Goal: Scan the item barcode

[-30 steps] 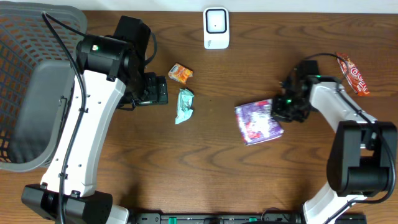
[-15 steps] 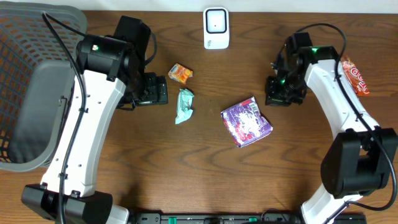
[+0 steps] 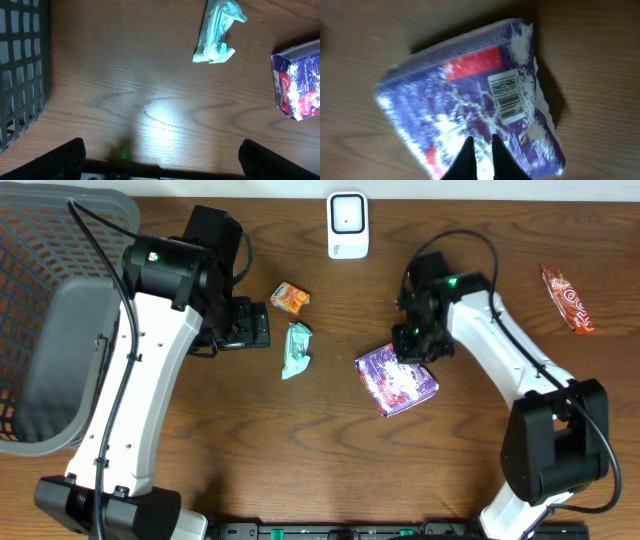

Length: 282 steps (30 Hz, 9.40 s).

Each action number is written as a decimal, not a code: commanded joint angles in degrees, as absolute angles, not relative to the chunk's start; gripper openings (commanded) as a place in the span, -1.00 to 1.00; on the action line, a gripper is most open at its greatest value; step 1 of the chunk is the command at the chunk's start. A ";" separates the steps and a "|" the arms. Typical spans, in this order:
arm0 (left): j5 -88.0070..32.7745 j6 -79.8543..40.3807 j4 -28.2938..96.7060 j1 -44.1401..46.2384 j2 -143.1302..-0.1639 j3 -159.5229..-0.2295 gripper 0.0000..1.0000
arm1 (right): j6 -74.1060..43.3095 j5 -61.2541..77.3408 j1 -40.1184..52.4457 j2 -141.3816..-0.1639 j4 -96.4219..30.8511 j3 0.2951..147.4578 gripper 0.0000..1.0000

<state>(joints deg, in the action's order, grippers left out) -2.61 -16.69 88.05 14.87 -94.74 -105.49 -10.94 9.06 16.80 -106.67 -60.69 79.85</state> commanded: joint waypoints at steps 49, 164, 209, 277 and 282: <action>-2.31 -16.73 88.20 14.90 -95.09 -105.86 0.96 | -20.43 -2.26 24.18 -105.73 -70.11 83.83 -0.52; -2.28 -16.73 88.20 14.90 -95.09 -105.86 0.96 | -4.54 23.92 -8.16 -105.75 -58.76 71.42 0.68; -2.28 -16.73 88.20 14.90 -95.09 -105.86 0.95 | -45.89 24.38 11.46 -135.06 -8.19 115.07 -0.98; -2.31 -16.73 88.20 14.90 -95.09 -105.86 0.96 | -8.62 20.32 24.12 -118.26 -74.15 118.13 0.98; -2.28 -16.73 88.18 14.90 -95.09 -105.86 0.96 | -13.74 19.59 24.99 -118.26 -70.78 114.24 0.98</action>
<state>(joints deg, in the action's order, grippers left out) -2.63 -16.69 88.07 14.87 -94.74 -105.51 -8.71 21.98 24.64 -118.04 -71.50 116.33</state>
